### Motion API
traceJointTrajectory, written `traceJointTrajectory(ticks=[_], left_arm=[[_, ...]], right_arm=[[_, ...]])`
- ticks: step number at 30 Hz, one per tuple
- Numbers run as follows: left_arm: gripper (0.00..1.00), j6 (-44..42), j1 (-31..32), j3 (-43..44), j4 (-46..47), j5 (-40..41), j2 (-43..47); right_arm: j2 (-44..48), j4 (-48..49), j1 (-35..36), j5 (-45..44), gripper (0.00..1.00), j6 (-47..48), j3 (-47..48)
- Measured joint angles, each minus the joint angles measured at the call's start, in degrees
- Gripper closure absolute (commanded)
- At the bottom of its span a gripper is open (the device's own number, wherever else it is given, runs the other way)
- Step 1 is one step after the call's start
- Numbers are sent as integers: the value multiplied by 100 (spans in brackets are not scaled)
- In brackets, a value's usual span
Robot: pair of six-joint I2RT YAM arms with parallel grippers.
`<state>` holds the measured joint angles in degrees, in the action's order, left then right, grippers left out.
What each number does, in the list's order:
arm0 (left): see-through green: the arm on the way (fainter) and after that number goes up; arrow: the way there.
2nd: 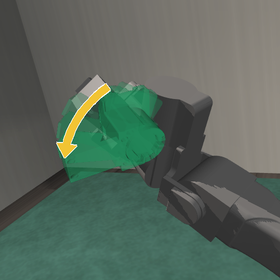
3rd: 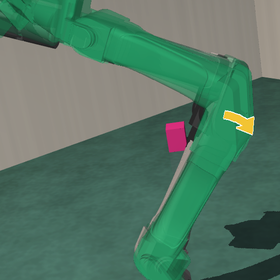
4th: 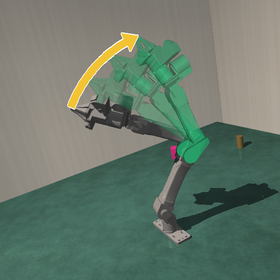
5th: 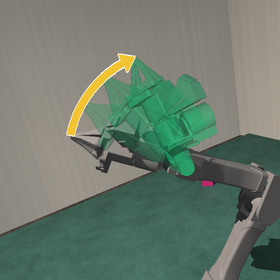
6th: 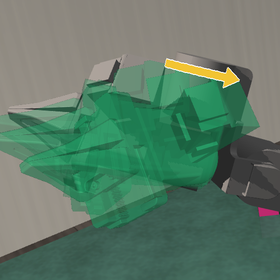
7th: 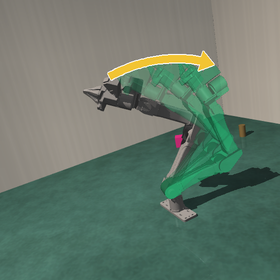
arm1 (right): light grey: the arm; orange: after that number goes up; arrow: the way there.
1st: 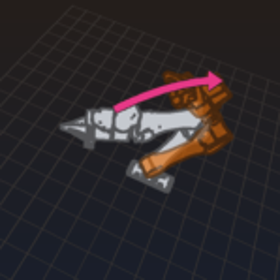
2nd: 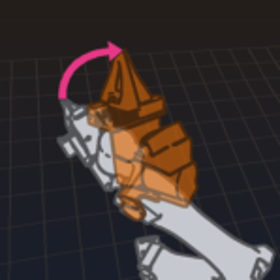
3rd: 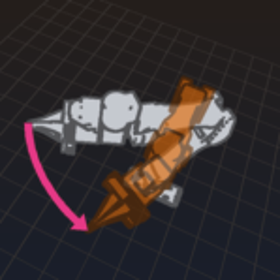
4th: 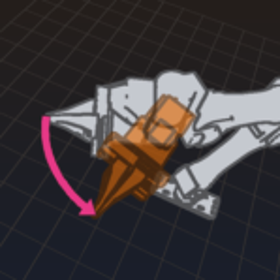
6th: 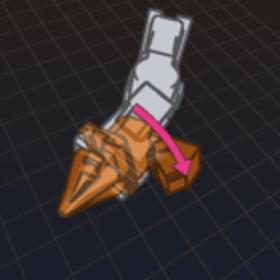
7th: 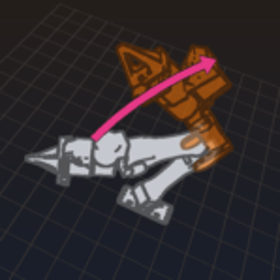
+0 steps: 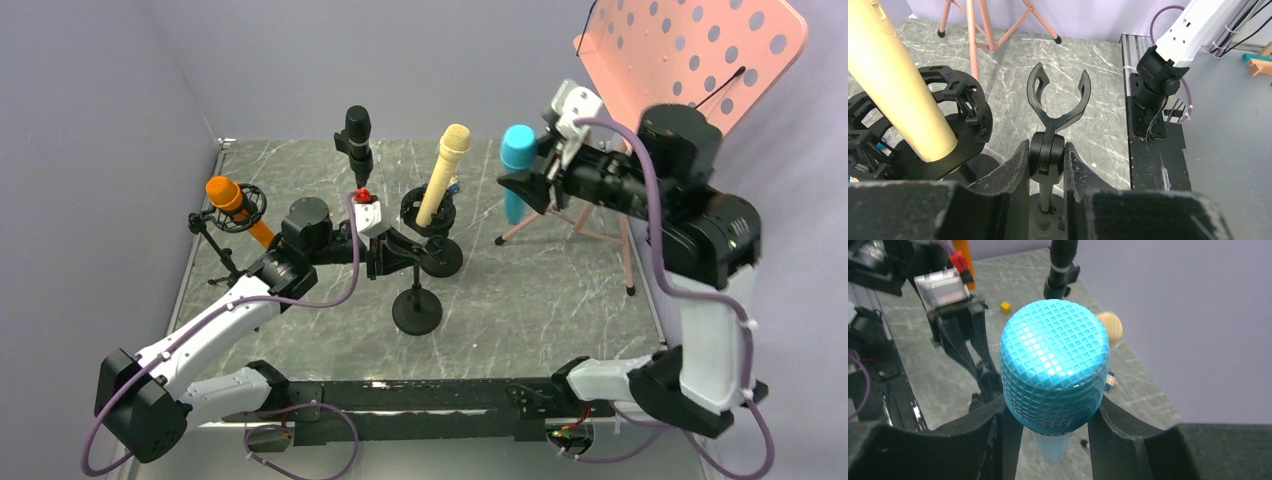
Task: Remove the microphone from the stand
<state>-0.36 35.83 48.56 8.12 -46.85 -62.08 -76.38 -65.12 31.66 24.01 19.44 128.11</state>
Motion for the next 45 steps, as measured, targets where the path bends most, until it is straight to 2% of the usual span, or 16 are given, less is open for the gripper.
traceJointTrajectory(ticks=[3, 8, 14, 18, 24, 29, 34, 35, 37, 39, 44, 45], left_arm=[[100, -20, 0, 4, -39, -39, 11], [100, -232, 0, 221, -527, -101, 24], [100, -680, 7, 610, -1364, -136, -7], [76, -905, 44, 765, -1694, -118, -44], [51, -1084, 63, 811, -1919, -66, -7], [38, -1167, 63, 837, -2275, 22, 11], [34, -1244, 66, 992, -2586, 66, 13], [33, -1255, 66, 1038, -2653, 68, 17], [33, -1283, 66, 1119, -2763, 81, 42], [33, -1268, 68, 1180, -2870, 109, 103], [31, -1187, 129, 1196, -3174, 201, 254], [30, -1204, 138, 1196, -3257, 256, 293]], right_arm=[[590, 2, -142, -138, 100, 114, -595], [1679, 11, -238, -675, 100, 184, -2583], [1888, 79, -275, -1556, 100, 240, -4594], [1744, 232, -323, -2057, 100, 343, -5589], [1403, 372, -595, -2433, 100, 468, -6699], [1233, 868, -1189, -2673, 100, 817, -7921], [780, 1425, -1676, -2846, 100, 1145, -8719], [678, 1561, -1740, -2865, 97, 1191, -8800], [557, 1840, -1838, -2920, 70, 1281, -8953], [522, 2107, -1895, -2975, 47, 1384, -9130], [459, 2341, -1947, -2942, 20, 1539, -9287], [463, 2315, -1958, -2911, 11, 1534, -9256]])
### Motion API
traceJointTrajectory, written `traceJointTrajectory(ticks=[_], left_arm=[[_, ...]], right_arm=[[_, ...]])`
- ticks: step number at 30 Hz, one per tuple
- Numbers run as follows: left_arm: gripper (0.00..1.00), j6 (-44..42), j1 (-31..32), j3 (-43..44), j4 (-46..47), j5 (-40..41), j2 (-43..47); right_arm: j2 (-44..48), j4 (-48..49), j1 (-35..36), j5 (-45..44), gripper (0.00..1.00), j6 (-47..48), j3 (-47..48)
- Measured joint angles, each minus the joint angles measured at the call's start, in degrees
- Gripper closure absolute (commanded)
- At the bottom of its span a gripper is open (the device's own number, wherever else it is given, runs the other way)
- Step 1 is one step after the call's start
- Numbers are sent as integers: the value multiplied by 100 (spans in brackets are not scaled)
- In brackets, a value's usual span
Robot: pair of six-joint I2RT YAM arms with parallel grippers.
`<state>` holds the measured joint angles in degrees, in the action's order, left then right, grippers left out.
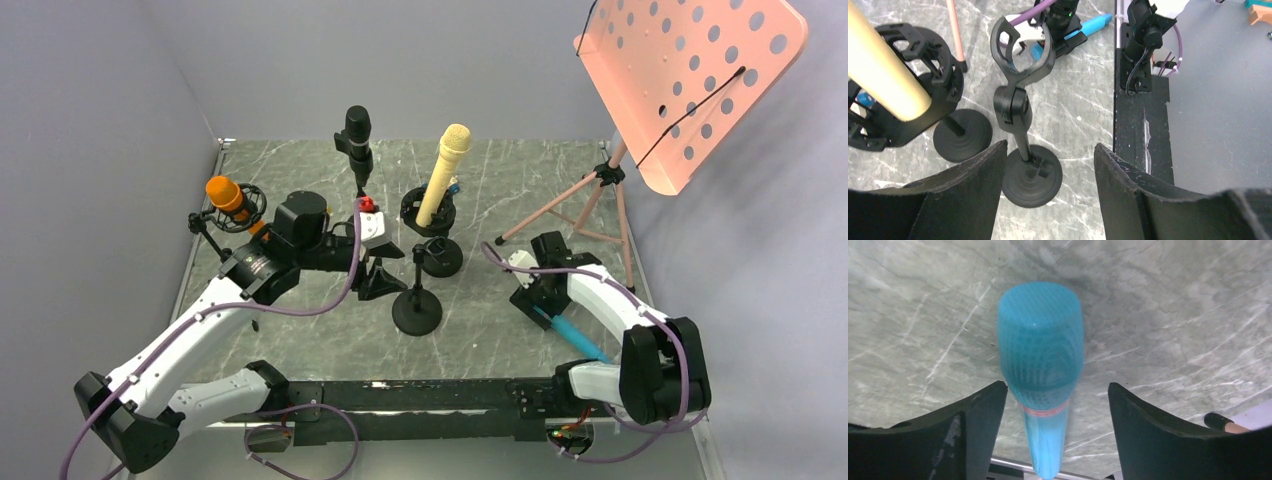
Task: Remove the microphone from the stand
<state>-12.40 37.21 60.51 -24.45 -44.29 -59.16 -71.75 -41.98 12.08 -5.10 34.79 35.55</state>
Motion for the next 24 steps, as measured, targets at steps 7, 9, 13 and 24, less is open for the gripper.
traceJointTrajectory(ticks=[7, 9, 13, 24], left_arm=[[20, -319, 2, -17, -555, 610, 625], [21, -378, 2, -42, -671, 737, 750], [25, -343, 2, -234, -719, 817, 820], [26, 313, 2, -876, -46, 1032, 214]], right_arm=[[1161, -732, -42, 951, 0, 42, 1233], [1696, -942, -39, 1325, 1, 85, 1670], [2299, -1478, 72, 2188, 3, 79, 2614], [1292, -1777, 1379, 3654, 2, -144, 4918]])
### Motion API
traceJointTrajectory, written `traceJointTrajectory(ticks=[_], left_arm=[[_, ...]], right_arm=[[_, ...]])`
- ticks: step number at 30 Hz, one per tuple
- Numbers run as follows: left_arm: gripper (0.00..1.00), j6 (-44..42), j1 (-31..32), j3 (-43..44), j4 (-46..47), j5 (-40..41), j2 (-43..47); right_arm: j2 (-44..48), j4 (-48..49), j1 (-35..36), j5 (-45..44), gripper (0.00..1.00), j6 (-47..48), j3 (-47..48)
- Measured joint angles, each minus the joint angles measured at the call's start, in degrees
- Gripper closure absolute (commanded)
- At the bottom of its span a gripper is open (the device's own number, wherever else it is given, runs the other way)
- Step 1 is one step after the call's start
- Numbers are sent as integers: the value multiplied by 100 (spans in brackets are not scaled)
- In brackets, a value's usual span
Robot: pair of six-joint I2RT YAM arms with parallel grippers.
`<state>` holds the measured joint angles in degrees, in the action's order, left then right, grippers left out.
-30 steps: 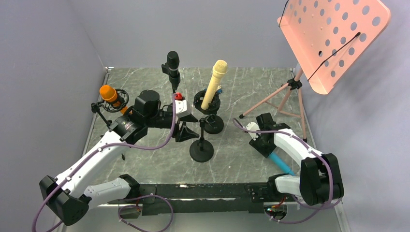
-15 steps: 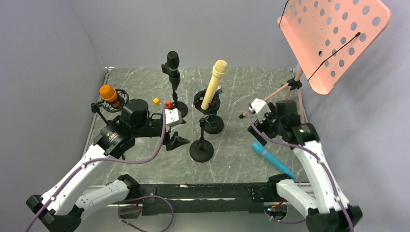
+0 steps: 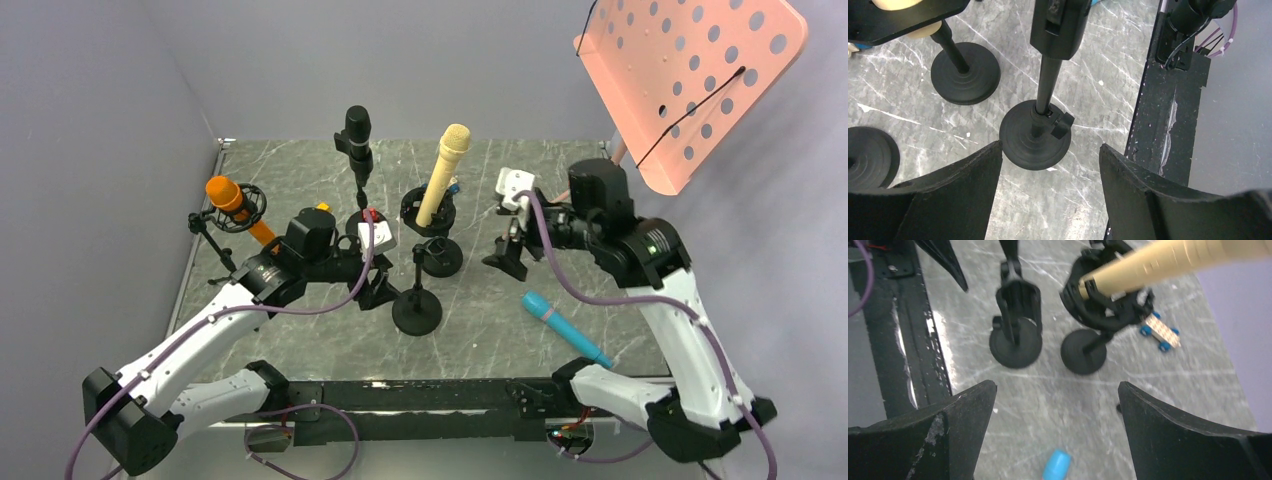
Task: Remove the microphone from the stand
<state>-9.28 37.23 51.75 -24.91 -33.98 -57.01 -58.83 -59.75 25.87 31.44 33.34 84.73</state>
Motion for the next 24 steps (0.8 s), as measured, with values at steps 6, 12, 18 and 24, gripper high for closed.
traceJointTrajectory(ticks=[6, 12, 18, 24], left_arm=[[25, -103, 0, 48, -92, 103, -28], [25, -463, -79, 70, -540, 289, 422], [25, -610, -433, 70, -758, 190, 798], [31, -699, -468, 70, -785, -227, 785]], right_arm=[[-815, 173, 1023, 57, 2, -61, 382], [-1145, 341, 1840, -221, 3, -105, 409], [-1375, 831, 2330, -925, 11, -400, 302], [-1650, 1102, 2369, -1563, 25, -1075, 111]])
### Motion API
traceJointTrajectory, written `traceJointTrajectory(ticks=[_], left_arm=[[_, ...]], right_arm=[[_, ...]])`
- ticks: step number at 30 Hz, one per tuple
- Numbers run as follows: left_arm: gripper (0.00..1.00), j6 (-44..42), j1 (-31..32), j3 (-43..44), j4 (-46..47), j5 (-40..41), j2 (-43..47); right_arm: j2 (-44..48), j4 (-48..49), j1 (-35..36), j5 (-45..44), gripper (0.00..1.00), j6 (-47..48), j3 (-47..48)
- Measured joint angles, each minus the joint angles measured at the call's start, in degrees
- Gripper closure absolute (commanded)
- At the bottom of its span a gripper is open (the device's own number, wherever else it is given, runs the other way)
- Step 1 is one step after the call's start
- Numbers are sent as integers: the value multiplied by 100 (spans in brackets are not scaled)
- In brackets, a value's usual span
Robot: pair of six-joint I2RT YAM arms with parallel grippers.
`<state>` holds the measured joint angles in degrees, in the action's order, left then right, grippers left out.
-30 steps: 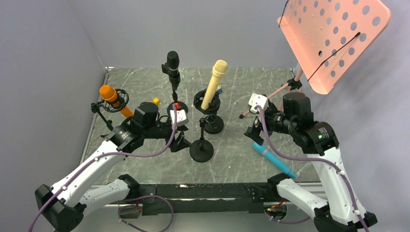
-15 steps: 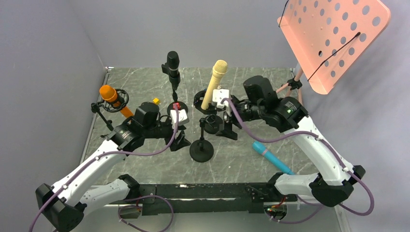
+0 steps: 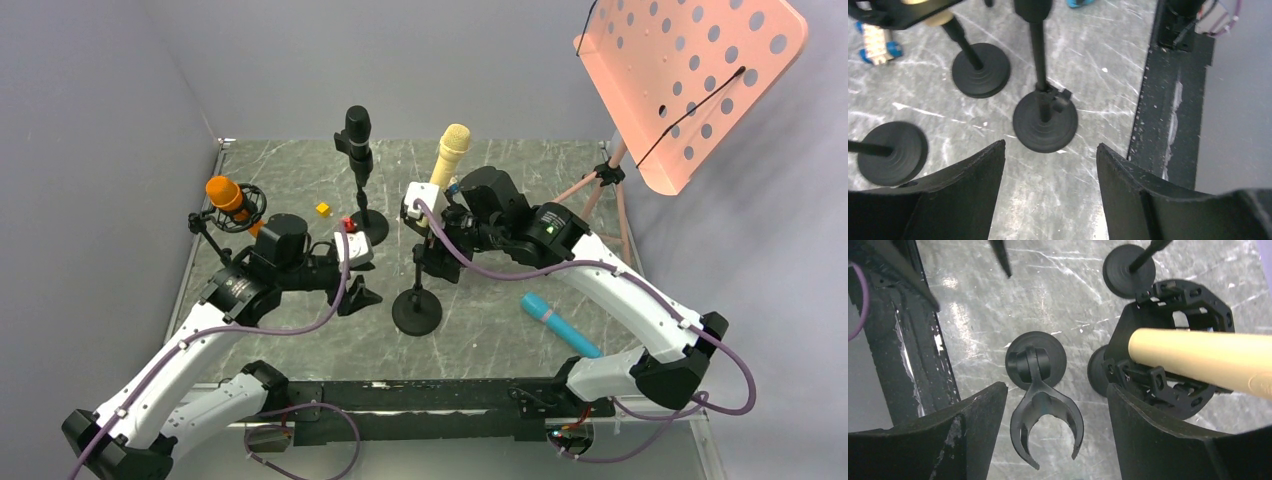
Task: Remove the microphone from the stand
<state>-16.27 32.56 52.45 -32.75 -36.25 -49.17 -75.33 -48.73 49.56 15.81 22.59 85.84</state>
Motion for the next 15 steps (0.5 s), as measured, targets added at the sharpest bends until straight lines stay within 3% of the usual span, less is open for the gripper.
traceJointTrajectory(ticks=[6, 11, 15], left_arm=[[32, -533, 636, -299, 26, -85, -35], [28, -407, 1556, -1318, 1032, 815, 240], [27, 4, 1958, -1460, 1840, 1578, -90]], right_arm=[[57, 17, 0, -358, 35, -695, -79], [160, 39, 0, -492, 41, -1163, -162], [164, 42, 2, -522, 42, -1469, -173]])
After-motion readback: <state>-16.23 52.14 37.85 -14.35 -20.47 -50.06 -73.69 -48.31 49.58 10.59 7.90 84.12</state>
